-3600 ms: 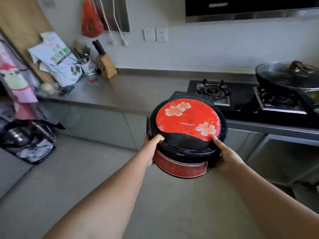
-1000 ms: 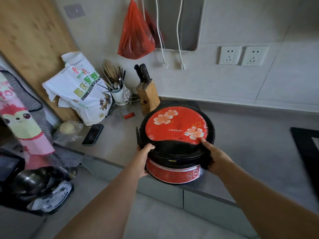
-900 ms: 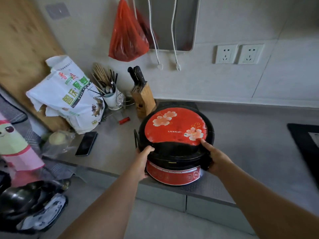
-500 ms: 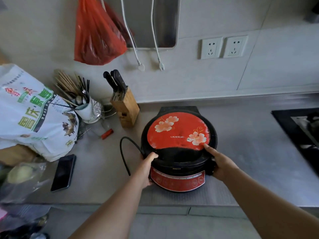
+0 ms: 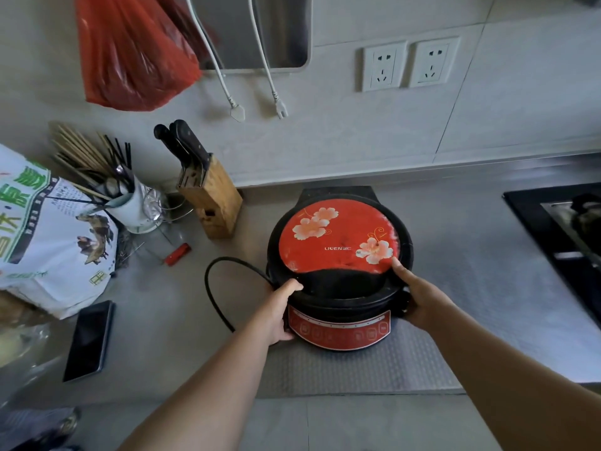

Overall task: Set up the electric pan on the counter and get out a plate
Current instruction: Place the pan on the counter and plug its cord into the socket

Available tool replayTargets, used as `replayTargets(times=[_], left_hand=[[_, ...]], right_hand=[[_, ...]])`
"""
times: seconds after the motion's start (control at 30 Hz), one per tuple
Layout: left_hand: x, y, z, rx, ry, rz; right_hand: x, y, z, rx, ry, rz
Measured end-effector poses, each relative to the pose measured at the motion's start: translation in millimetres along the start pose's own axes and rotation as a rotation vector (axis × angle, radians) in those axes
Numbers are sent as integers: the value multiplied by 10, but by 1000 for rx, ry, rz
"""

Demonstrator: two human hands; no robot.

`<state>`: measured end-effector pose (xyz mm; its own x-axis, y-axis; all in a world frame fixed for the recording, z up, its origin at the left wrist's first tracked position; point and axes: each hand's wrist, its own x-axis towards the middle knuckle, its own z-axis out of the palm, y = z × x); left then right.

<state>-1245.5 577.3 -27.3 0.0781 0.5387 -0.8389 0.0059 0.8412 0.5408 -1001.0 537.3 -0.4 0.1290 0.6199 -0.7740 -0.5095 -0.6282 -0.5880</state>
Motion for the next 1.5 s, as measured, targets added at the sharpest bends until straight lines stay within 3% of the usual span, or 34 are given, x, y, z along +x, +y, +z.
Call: replayTargets(times=[0.37,1.0,1.17,1.37,1.5], left_hand=[[99,-40,12,58,-71,-26],[35,-77,124,-36,-45,-23],[-58,-43,126,6,-46,-19],[-144,-29,14,19,115,-18],[-279,-118,-205,106,162,-25]], right_hand=[[164,-62,-130,-91,56,28],[486,-234,-269,-323,99,52],[514,-192,-276,-397,219,22],[274,-214,-80,-637,536,-269],[-39,-156,74,-643,614,-521]])
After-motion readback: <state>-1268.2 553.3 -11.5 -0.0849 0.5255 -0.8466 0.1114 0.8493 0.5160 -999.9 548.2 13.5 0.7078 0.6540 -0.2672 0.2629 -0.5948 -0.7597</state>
